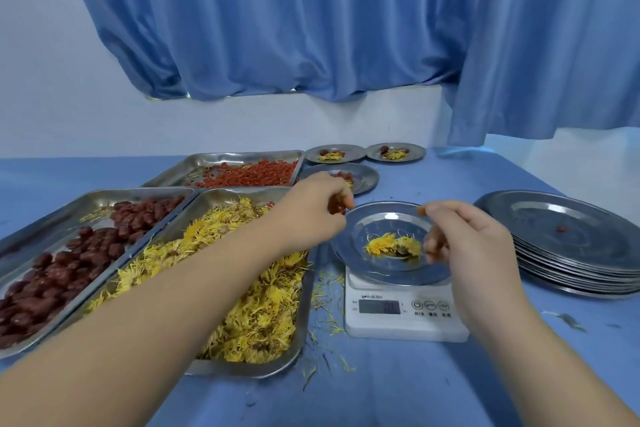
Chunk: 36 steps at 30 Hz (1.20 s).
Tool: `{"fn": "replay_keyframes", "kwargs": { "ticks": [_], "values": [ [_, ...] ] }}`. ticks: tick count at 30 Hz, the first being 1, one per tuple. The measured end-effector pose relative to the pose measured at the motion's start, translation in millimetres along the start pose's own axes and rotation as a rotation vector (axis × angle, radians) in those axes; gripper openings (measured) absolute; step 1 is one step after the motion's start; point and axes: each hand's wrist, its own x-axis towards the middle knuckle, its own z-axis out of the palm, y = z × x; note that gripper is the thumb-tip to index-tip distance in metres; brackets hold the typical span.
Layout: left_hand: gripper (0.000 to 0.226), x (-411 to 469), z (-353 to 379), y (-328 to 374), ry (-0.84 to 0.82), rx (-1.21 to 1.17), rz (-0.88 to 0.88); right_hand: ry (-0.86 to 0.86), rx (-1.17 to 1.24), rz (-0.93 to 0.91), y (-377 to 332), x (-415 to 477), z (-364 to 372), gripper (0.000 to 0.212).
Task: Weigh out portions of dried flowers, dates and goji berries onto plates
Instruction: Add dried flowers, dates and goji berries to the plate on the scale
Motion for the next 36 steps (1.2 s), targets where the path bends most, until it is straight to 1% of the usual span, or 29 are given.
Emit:
{"fn": "replay_keyframes", "kwargs": {
  "ticks": [4,7,10,12,17,20,23,25,27,31,33,36],
  "values": [
    [0.018,20.6,24.7,12.1,-0.082,-0.010,0.023,-0.022,0.021,-0.013,-0.8,-1.0,2.6,0.014],
    [0.021,30.6,36.6,10.2,-0.122,0.010,-0.016,-0.051,0.005,-0.061,-1.4,-4.0,4.1,0.015],
    [0.030,39.0,35.2,3.0,-0.114,0.018,-0.057,-0.052,-0.063,-0.131,0.8,-2.5,6.2,0.016],
    [0.027,43.0,26.1,-4.8,-0.091,0.021,-0.058,-0.071,-0.148,-0.174,0.5,7.2,8.2,0.017],
    [0.013,41.7,-7.4,-41.3,-0.055,0.053,-0.148,-0.245,-0.336,-0.201,-9.0,56.3,16.6,0.014],
    [0.008,40.7,-29.7,-71.5,-0.036,0.158,-0.218,-0.364,-0.411,-0.236,-12.3,84.5,29.1,0.017],
    [0.004,41.1,-46.5,-104.5,0.009,0.238,-0.329,-0.493,-0.526,-0.257,-11.4,107.0,41.9,0.021],
    [0.010,44.4,-54.4,-127.4,0.065,0.185,-0.422,-0.573,-0.624,-0.262,-6.5,118.7,47.5,0.023],
    [0.010,51.8,-62.0,-149.1,0.087,0.142,-0.499,-0.614,-0.708,-0.268,1.3,127.7,48.9,0.021],
    [0.005,81.7,-68.3,-184.1,0.023,0.351,-0.507,-0.633,-0.774,-0.286,12.4,140.2,41.9,0.024],
    [0.010,97.7,-62.1,-195.7,-0.007,0.386,-0.505,-0.632,-0.795,-0.302,12.8,145.9,38.3,0.024],
    [0.024,120.4,-49.6,-208.6,-0.113,0.412,-0.528,-0.629,-0.785,-0.333,14.1,151.6,35.5,0.026]
  ]
}}
